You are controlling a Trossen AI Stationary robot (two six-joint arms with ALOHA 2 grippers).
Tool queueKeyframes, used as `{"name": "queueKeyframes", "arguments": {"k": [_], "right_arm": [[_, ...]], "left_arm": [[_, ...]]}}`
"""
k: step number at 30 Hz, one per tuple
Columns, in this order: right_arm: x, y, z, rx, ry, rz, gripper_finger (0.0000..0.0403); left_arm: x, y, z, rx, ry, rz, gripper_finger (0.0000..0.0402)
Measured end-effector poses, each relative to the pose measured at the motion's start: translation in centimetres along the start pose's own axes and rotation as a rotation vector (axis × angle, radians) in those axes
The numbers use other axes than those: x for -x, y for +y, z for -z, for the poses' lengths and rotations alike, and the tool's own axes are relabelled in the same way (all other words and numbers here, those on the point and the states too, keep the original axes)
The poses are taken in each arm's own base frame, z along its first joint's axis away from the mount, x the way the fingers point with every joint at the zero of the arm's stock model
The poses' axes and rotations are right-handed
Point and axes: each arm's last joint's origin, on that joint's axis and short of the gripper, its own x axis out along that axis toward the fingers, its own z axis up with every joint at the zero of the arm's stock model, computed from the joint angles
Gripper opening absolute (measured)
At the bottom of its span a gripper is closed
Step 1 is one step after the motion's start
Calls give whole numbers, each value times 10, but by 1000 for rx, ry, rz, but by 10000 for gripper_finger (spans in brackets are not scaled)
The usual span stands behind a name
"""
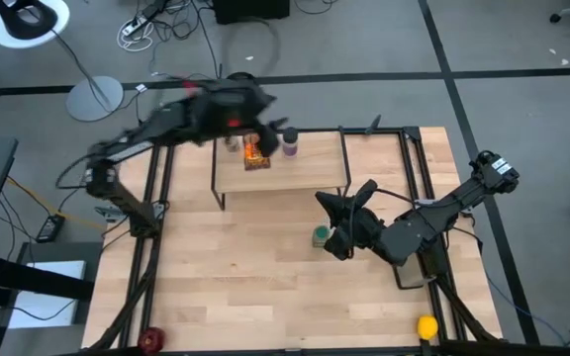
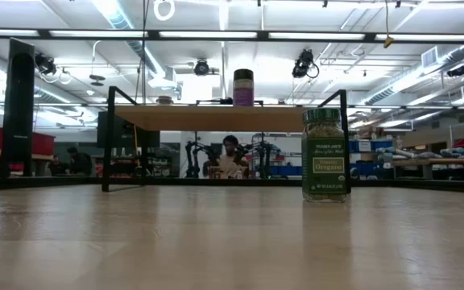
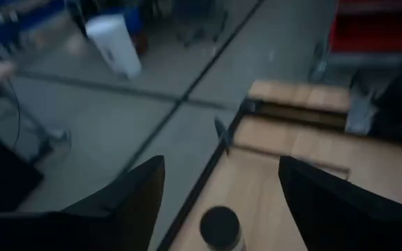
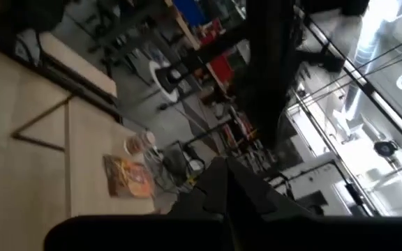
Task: Shelf spices
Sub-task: Put the green seasoning bottle on the shelf
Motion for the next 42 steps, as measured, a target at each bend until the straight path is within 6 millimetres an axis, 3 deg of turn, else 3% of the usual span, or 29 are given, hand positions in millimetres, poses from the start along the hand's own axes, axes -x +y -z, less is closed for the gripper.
{"name": "queueKeyframes", "arguments": {"k": [3, 6, 11, 20, 25, 30, 34, 42], "right_arm": [[0, 3, 2, 23, -12, -27, 0], [-1, 6, 1, 15, -88, -96, 0], [-7, 7, 0, 1, -176, -174, 0], [-28, 9, 9, -106, -184, -278, 0], [-39, 16, 22, -271, -115, -422, 0], [-41, 31, 49, -431, 148, -611, 9], [-40, 34, 59, -541, 292, -615, 44], [-41, 42, 66, -646, 413, -682, 202]], "left_arm": [[48, 8, -7, 19, -89, 20, 268], [88, 10, -2, 27, -148, 66, 249], [119, -4, 39, 44, -126, 187, 222], [109, -51, 153, 170, -96, 302, 202], [99, -66, 198, 247, -35, 342, 202], [92, -79, 226, 279, 31, 370, 202], [84, -89, 243, 295, -15, 402, 202], [77, -93, 262, 294, -41, 433, 202]]}}
